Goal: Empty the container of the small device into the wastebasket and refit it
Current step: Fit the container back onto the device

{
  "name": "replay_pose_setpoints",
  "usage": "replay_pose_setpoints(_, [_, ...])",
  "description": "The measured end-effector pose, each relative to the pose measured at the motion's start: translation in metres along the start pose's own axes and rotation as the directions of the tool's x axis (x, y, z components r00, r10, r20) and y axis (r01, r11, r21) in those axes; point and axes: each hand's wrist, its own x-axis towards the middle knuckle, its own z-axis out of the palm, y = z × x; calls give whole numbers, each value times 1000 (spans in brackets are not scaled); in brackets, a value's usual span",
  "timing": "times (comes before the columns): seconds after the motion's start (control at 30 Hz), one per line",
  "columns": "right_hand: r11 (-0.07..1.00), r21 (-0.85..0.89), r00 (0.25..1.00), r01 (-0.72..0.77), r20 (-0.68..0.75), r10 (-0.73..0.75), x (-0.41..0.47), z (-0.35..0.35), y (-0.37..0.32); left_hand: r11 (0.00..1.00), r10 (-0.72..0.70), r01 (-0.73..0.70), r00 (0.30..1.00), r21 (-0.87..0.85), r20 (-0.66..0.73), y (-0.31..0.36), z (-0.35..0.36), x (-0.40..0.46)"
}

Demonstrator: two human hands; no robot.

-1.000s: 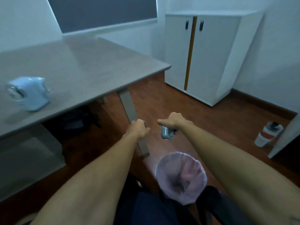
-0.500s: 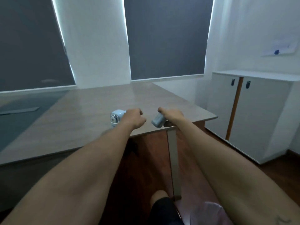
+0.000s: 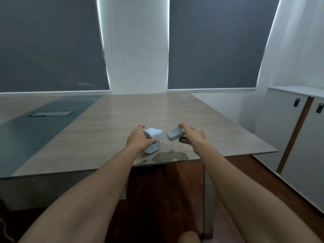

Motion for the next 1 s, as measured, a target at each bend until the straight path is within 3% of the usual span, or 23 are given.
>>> replay_pose_setpoints(0.13, [998,60,998,-25,52,22,17,4,13,994,-27,20,998,-107,-56,-12,14,10])
replay_pose_setpoints(0.27, [986,152,990,-66,132,46,26,17,14,942,-138,103,987,-320,-88,-20,16,21])
replay_pose_setpoints(0.43, [985,160,980,-72,193,41,27,41,9,728,-284,230,959,-646,21,-32,2,29])
replay_pose_setpoints(0.7, [981,190,968,-48,252,-2,17,70,13,606,-219,219,970,-764,105,-44,-23,26])
replay_pose_setpoints(1.0, [979,192,934,-70,356,-4,-6,98,9,576,-219,169,974,-800,48,-63,-64,10])
